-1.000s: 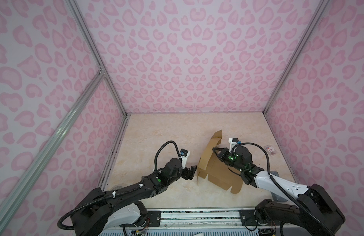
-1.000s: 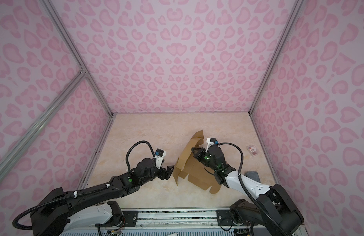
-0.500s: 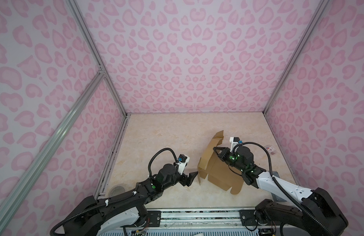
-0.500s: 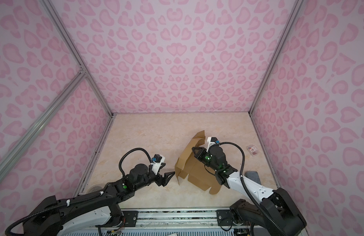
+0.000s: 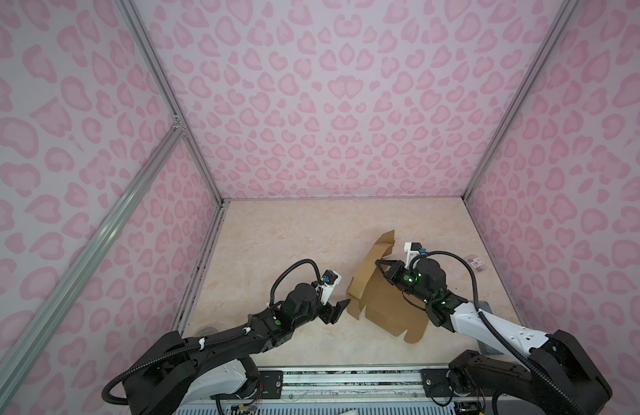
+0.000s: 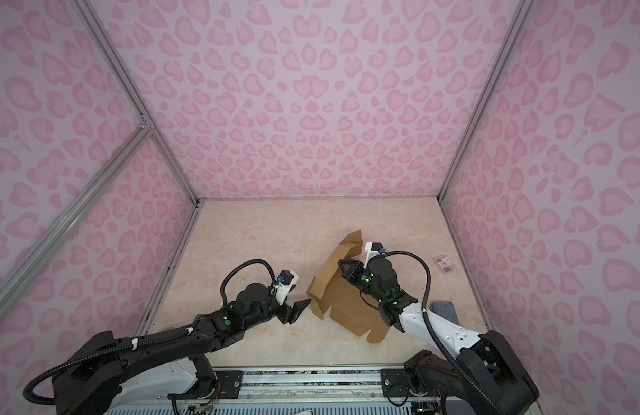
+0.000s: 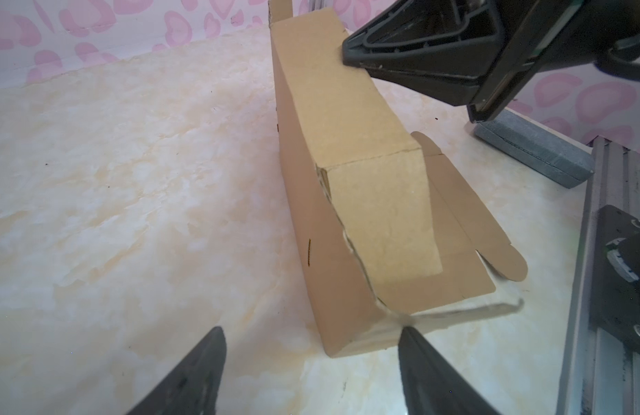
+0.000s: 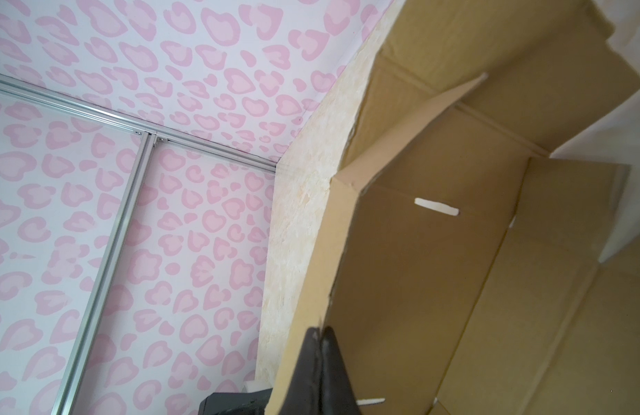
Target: Fold the paper box
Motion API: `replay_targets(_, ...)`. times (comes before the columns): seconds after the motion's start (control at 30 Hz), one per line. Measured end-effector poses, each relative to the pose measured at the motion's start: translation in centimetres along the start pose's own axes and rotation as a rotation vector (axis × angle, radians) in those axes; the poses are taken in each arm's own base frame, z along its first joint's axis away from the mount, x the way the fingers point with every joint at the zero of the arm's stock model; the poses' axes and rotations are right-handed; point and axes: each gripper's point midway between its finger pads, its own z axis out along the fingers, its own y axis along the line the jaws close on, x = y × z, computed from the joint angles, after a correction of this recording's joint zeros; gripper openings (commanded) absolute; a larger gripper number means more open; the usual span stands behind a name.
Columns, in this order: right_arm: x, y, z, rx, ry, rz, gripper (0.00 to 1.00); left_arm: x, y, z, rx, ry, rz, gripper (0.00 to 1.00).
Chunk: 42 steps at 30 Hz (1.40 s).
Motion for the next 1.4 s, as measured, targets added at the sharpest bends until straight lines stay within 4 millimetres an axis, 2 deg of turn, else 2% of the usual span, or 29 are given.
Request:
replay_targets(0.43,0.0,0.0,0.1,-0.002,-0.001,0.0,0.0,1.6,1.4,0.5,-0.067,0.037,0.067,0.68)
replay_targets(0.73,0.1,0.0,0.3,-0.003,0.003,-0.001,0.0,1.1,1.3,1.4,-0.065,0.039,0.083,0.65)
replay_targets(1.03,0.2,-0.2,0.2,-0.005,0.003,-0.001,0.0,-0.1,0.3,1.8,-0.031,0.032,0.09,0.64)
replay_targets(1.2,0.4,-0.4,-0.1,-0.011,-0.001,-0.002,0.0,-0.8,-1.5,1.6,0.015,0.021,0.109,0.64)
replay_targets(1.4,0.3,-0.1,-0.3,-0.021,-0.005,0.003,0.0,-0.5,-2.8,1.6,0.046,0.034,0.125,0.64)
